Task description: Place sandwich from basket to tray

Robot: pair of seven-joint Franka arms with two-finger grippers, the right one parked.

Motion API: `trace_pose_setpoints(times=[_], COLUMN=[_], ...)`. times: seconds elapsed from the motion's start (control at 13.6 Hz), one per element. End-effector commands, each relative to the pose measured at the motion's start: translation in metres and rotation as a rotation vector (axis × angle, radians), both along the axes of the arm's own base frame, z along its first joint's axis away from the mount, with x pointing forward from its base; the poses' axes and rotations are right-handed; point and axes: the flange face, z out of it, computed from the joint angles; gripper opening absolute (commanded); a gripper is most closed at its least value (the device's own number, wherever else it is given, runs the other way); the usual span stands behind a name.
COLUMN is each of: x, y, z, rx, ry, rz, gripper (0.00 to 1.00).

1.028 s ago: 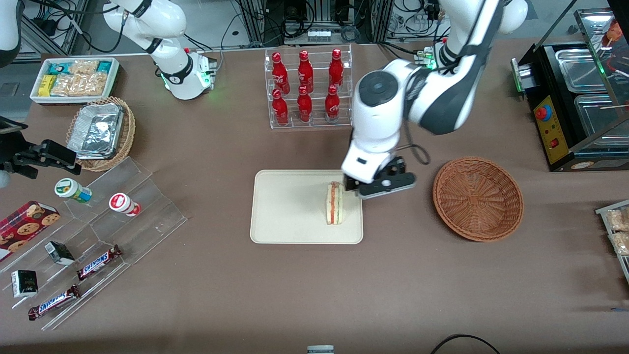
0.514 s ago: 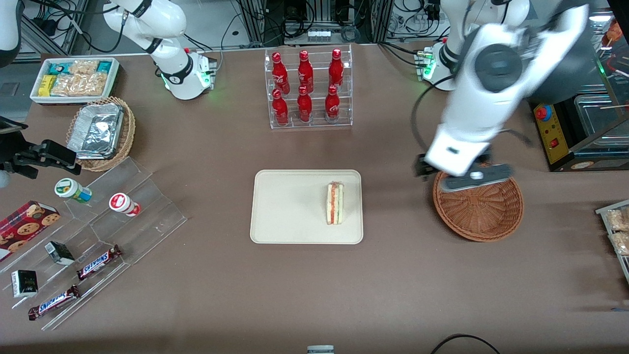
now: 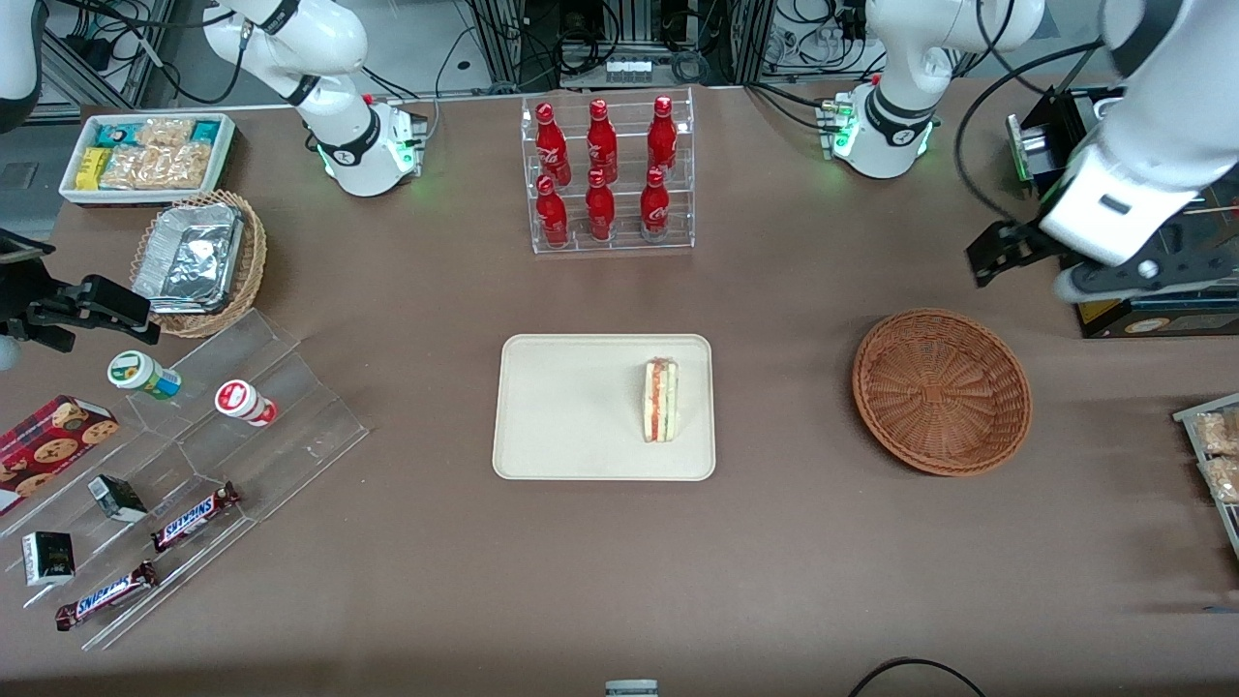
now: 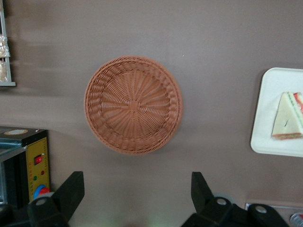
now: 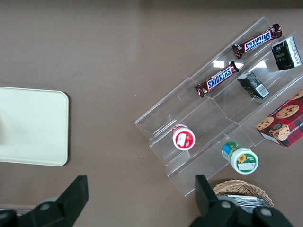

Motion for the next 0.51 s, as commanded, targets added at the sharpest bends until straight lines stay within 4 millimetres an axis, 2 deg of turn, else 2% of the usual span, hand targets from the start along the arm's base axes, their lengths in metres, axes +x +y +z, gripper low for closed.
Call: trace_pose_setpoints(times=[0.0, 0.15, 0.22, 0.29, 0.44], x=[-0.030, -0.036, -0.033, -0.025, -0.022], y=[0.040, 0.043, 0.050, 0.052, 0.052], z=[0.014, 0.019, 0.023, 0.021, 0.022], rx=[-0.093, -0.096, -0.096, -0.093, -0.092], ry=[-0.026, -0.032, -0.035, -0.032, -0.031], rz=[-0.024, -0.027, -0.034, -0.073, -0.121], gripper=[1.00, 1.00, 1.00, 1.00, 1.00])
